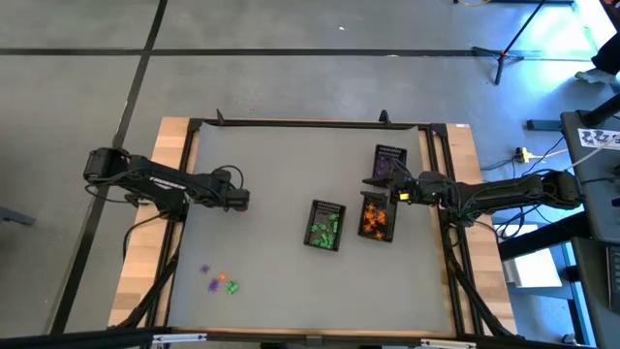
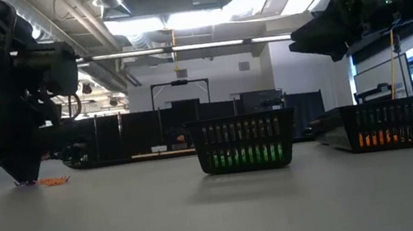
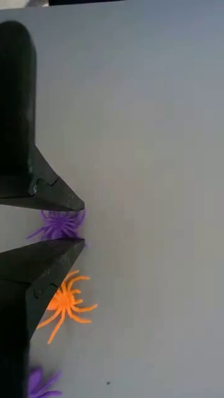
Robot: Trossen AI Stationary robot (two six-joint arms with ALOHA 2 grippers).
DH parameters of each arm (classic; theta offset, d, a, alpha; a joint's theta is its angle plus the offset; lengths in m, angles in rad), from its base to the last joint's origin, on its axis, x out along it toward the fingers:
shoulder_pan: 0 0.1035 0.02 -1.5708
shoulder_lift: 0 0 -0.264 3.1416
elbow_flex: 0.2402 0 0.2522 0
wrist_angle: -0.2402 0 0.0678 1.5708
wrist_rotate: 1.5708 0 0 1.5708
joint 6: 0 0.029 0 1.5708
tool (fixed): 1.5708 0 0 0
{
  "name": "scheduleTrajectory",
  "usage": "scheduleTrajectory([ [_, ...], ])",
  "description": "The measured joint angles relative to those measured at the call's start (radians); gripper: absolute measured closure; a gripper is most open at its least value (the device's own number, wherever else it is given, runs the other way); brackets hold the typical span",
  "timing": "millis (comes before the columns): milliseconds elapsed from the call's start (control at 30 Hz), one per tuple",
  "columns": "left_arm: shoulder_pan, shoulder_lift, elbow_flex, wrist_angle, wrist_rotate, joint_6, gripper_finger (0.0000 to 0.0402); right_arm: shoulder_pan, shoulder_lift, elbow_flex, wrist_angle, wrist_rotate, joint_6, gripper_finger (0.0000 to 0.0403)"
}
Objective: Sort Halloween decoration
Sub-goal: Put the purple spider toy into the top bin, then put the top orange spider toy into the bottom right bin
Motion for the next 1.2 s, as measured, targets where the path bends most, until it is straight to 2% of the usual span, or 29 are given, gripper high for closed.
scheduleTrajectory([
  [200, -0.001, 0.0, 0.0, 0.013, 0.002, 0.035, 0.0386, 0.0, 0.0, 0.0, 0.0, 0.0, 0.0, 0.0219],
  [267, -0.001, 0.0, 0.0, 0.016, 0.002, 0.04, 0.0396, 0.0, 0.0, 0.0, 0.0, 0.0, 0.001, 0.0219],
  [500, -0.036, 0.002, 0.022, 0.018, -0.015, 0.071, 0.0401, 0.0, 0.0, 0.0, -0.002, 0.0, 0.004, 0.0219],
  [767, -0.089, 0.002, 0.107, -0.018, -0.099, 0.094, 0.0401, 0.0, 0.0, 0.0, -0.003, 0.0, 0.004, 0.0219],
  [1200, -0.097, 0.001, 0.108, -0.034, -0.064, 0.093, 0.0394, 0.0, 0.0, 0.0, -0.002, -0.003, 0.013, 0.0219],
])
